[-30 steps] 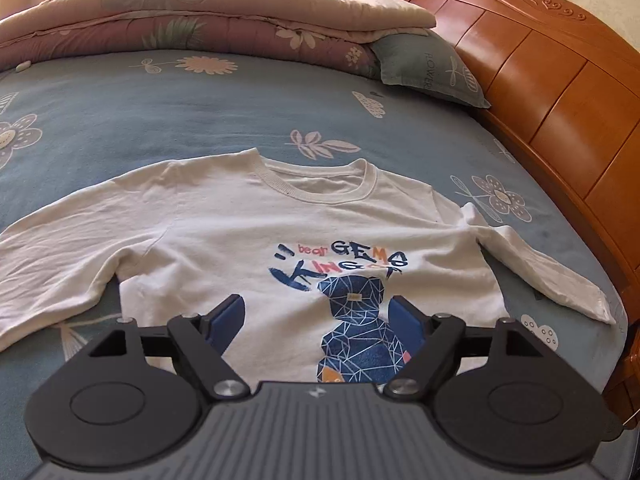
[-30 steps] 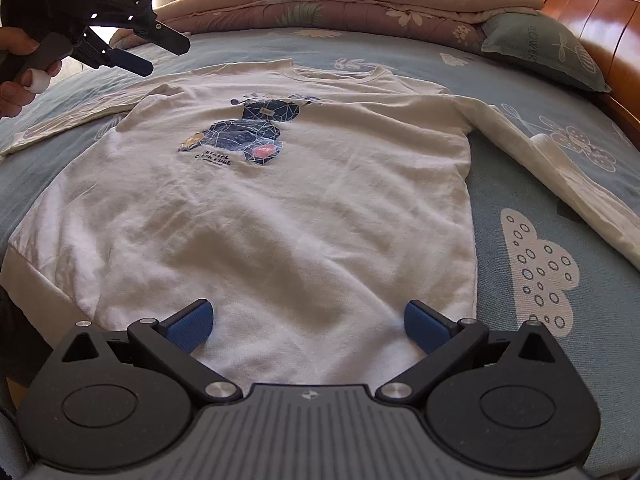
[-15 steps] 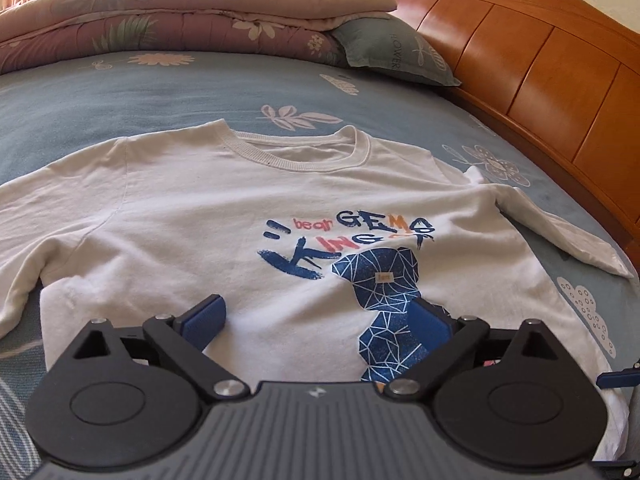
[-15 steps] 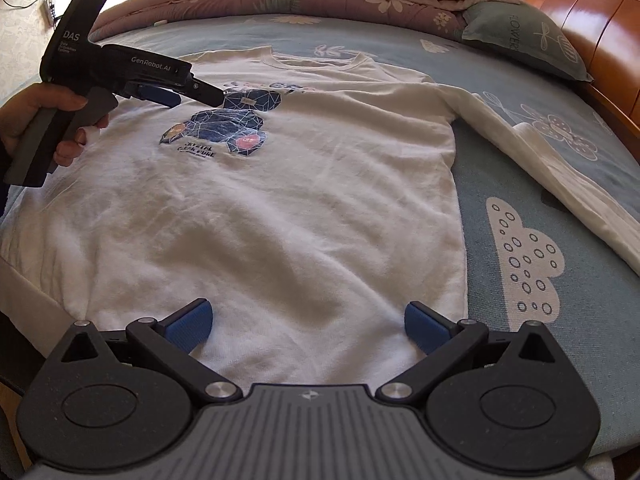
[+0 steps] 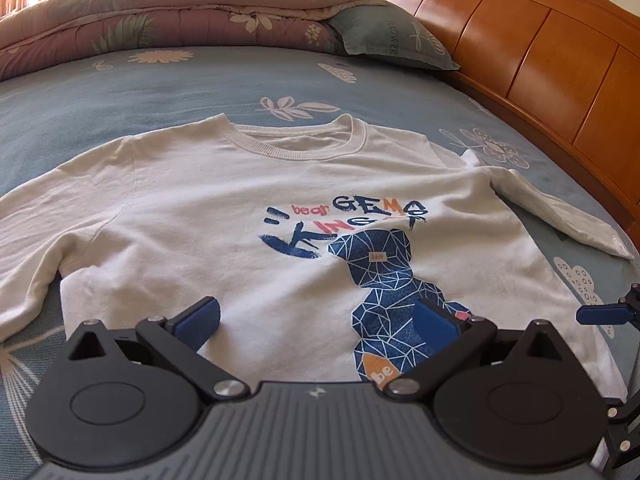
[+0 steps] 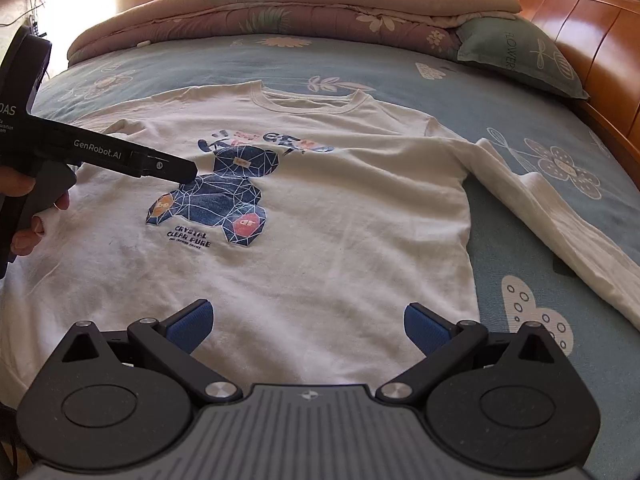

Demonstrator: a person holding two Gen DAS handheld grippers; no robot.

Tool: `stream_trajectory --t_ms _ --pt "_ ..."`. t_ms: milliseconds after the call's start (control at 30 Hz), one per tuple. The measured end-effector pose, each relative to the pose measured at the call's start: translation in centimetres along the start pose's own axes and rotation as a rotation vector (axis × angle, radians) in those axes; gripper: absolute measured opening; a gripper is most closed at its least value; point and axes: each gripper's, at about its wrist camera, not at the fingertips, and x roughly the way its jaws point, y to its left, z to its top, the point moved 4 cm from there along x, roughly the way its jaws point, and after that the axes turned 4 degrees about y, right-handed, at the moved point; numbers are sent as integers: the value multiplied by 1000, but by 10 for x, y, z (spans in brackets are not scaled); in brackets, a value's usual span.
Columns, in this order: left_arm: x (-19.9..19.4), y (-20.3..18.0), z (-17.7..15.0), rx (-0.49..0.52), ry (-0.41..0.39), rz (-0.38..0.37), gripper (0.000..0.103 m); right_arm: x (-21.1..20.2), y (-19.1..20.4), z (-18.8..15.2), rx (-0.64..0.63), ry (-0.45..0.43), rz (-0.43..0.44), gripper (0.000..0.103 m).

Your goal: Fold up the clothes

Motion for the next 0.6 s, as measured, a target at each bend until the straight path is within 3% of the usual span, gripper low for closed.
stream_trajectory --t_ms 67,233,433,533,600 --pt "1 -3 -2 23 6 15 102 9 5 4 -26 -4 -7 103" --pt "-1 -11 -5 72 28 41 102 -4 -1 -34 -6 -49 -5 103" --pt "-21 -26 2 114 -14 23 102 -31 -6 -48 50 14 6 103" --pt "-32 -31 6 124 -43 13 102 -46 7 -29 21 -108 36 103" --pt "-36 -33 7 125 -54 12 102 -43 20 -15 -16 -135 70 103"
